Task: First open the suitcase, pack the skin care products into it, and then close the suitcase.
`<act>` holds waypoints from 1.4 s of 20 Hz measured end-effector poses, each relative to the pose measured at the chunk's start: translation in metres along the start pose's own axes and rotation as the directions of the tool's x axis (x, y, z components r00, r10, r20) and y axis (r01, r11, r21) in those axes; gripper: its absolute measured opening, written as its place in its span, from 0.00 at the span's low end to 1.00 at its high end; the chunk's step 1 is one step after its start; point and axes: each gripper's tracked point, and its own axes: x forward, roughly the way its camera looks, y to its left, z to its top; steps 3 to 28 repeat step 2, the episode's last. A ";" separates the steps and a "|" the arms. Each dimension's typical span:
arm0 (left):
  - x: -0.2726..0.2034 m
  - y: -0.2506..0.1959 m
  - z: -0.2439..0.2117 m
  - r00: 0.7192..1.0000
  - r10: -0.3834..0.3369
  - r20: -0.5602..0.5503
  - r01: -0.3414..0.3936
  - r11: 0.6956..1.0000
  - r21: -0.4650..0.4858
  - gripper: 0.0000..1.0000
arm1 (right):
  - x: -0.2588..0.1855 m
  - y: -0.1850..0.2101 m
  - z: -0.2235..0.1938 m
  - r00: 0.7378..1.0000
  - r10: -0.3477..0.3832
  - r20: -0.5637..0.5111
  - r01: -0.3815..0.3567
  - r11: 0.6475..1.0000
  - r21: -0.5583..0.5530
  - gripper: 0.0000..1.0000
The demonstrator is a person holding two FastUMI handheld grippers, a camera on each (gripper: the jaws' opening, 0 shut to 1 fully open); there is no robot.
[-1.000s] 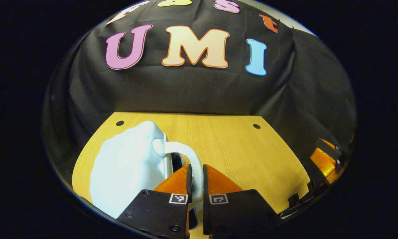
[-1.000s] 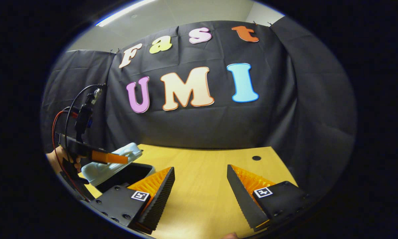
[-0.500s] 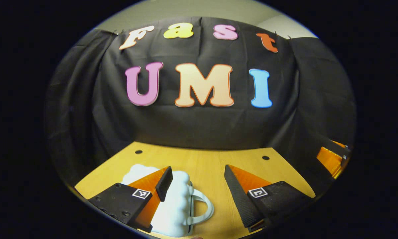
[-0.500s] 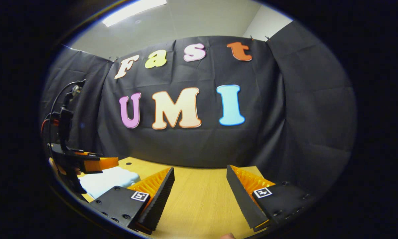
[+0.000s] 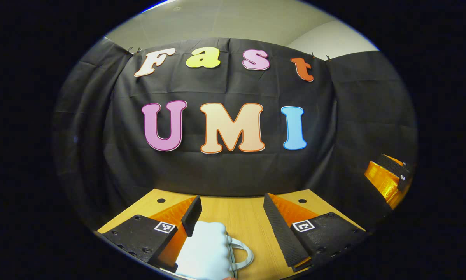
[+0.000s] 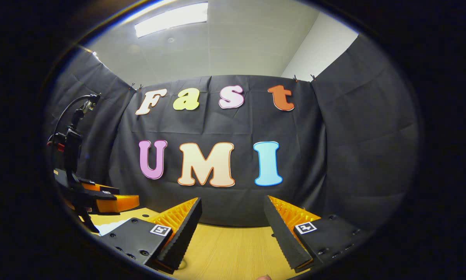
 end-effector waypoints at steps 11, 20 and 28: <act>-0.005 -0.007 -0.011 1.000 -0.005 0.014 0.005 1.000 -0.005 0.93 | -0.004 0.007 0.006 1.000 -0.007 0.010 0.007 1.000 -0.009 0.99; -0.005 -0.007 -0.011 1.000 -0.005 0.014 0.005 1.000 -0.005 0.93 | -0.004 0.007 0.006 1.000 -0.007 0.010 0.007 1.000 -0.009 0.99; -0.005 -0.007 -0.011 1.000 -0.005 0.014 0.005 1.000 -0.005 0.93 | -0.004 0.007 0.006 1.000 -0.007 0.010 0.007 1.000 -0.009 0.99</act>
